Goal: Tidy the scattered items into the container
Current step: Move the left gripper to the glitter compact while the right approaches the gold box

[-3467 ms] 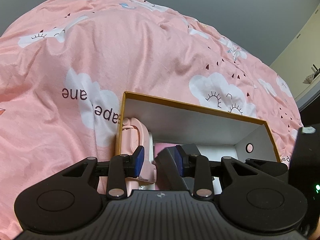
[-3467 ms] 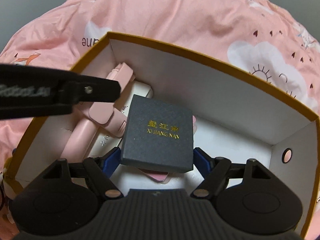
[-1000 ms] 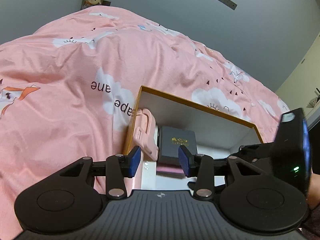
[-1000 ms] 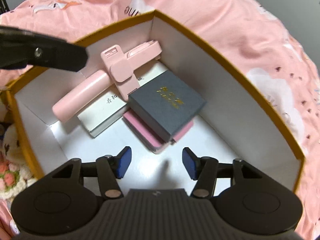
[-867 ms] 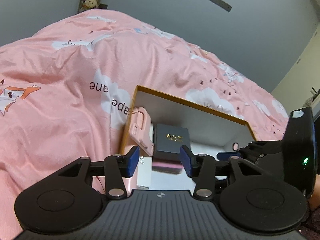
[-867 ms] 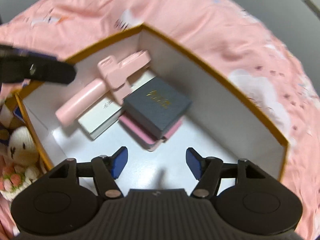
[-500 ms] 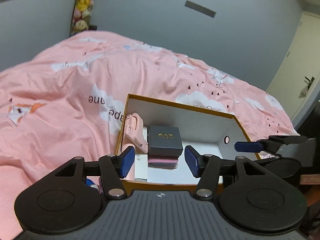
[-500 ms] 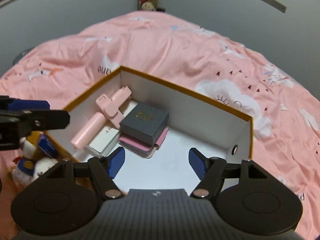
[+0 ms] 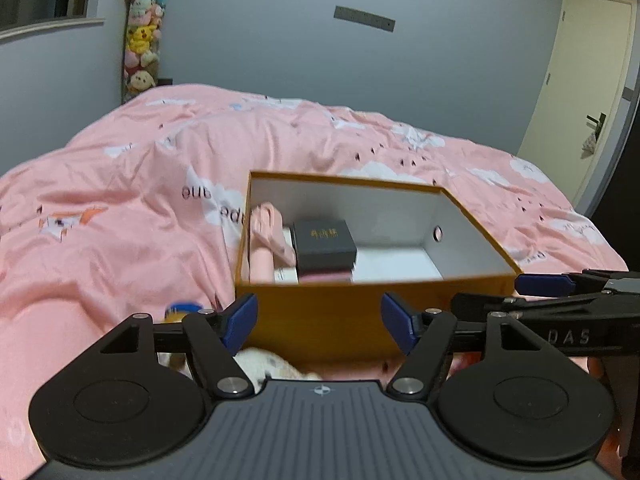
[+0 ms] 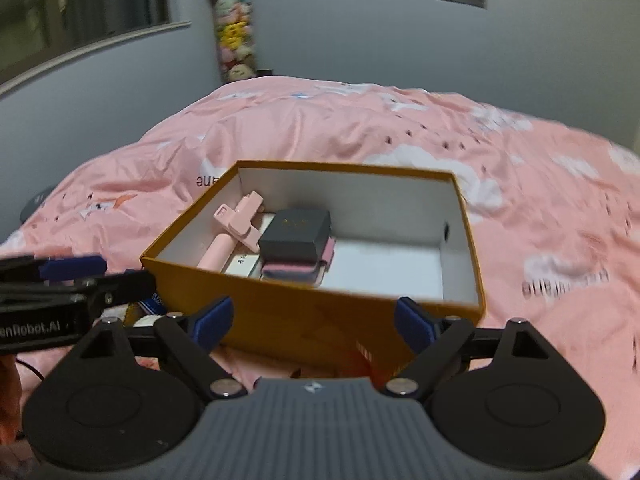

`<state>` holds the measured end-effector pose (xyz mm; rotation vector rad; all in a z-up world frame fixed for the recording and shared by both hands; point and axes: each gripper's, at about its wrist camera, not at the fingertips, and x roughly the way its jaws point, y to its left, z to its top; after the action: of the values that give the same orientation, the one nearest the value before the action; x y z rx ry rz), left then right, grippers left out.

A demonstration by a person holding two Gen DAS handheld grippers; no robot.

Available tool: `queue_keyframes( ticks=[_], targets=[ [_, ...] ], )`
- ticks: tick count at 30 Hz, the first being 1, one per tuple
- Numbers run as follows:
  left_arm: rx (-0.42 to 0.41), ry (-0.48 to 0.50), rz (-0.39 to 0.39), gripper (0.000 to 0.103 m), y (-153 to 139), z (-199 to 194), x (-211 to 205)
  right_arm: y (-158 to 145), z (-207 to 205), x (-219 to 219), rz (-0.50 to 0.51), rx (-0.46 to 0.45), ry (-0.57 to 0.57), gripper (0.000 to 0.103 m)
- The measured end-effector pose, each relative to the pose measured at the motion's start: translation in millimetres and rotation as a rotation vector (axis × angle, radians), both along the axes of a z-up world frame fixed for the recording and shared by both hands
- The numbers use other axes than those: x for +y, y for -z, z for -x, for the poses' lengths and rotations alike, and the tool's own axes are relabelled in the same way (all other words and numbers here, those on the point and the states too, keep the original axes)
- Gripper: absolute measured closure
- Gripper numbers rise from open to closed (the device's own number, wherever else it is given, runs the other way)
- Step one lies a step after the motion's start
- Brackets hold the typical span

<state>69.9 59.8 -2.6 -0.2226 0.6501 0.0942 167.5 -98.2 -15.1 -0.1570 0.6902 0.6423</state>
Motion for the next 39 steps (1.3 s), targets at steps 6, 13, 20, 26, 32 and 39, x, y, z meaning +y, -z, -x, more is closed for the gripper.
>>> queue_keyframes(
  ticks=[6, 13, 20, 26, 32, 39],
  targets=[
    [0.052, 0.054, -0.014, 0.022, 7.4, 16.6, -6.8, 7.4, 17.6, -14.2, -0.047, 0.056, 0.098, 0.013],
    [0.121, 0.058, 0.006, 0.022, 19.3, 34.8, -3.6, 10.0, 41.8, -21.4, -0.009, 0.023, 0.158, 0.012],
    [0.170, 0.024, 0.118, 0.022, 29.1, 48.1, 15.7, 17.8, 59.0, -27.3, 0.027, 0.035, 0.148, 0.013],
    [0.228, 0.030, 0.125, 0.022, 37.3, 62.2, 16.9, 30.6, 70.4, -23.8, 0.067, 0.083, 0.071, 0.026],
    [0.285, 0.041, 0.139, 0.023, 45.6, 67.8, 15.4, 47.9, 78.7, -17.8, 0.120, 0.147, 0.009, 0.037],
    [0.360, 0.082, 0.100, 0.023, 56.9, 62.6, 2.8, 55.0, 86.1, -17.3, 0.142, 0.160, -0.029, 0.042]
  ],
)
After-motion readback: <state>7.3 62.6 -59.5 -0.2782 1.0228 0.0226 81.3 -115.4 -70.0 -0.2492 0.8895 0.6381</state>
